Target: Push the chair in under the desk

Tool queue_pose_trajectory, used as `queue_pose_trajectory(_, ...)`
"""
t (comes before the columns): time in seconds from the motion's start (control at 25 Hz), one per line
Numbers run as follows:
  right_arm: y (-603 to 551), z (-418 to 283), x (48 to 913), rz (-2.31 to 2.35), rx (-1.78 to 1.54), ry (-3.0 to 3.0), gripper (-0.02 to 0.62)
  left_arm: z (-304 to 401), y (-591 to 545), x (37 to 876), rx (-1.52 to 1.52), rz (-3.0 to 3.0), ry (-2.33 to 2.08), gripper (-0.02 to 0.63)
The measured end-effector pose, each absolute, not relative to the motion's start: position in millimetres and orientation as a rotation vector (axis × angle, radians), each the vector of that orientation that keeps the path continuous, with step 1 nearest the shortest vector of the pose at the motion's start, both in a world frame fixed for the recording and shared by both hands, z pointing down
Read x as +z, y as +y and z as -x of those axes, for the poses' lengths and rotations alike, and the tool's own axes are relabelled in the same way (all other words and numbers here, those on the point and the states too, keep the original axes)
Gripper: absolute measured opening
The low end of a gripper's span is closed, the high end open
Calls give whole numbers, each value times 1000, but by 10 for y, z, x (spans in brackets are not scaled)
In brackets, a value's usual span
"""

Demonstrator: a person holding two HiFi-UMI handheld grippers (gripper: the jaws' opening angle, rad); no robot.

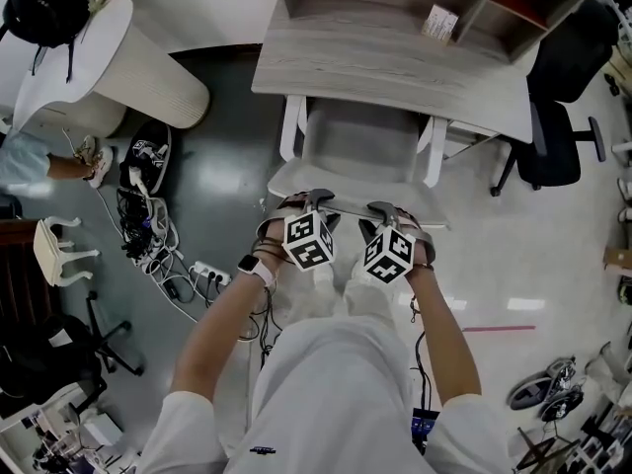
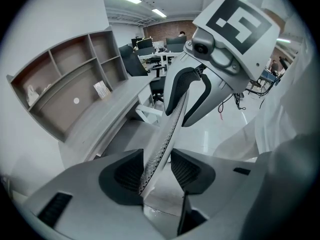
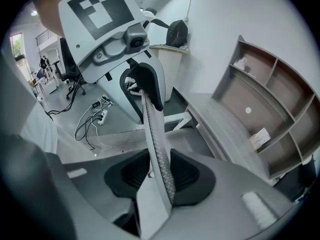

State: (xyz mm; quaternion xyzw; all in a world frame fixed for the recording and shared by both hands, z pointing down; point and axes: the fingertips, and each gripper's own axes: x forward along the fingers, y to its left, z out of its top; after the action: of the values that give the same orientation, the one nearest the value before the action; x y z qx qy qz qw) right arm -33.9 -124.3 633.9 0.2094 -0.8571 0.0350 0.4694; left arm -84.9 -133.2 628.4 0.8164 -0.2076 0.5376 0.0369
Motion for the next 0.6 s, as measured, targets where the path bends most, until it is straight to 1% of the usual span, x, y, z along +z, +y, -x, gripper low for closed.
queue_pose_trajectory(0.6,-1993,190,6357,-578,50,-2108,149,711,-2039,6310,1646,-2486,-684,172)
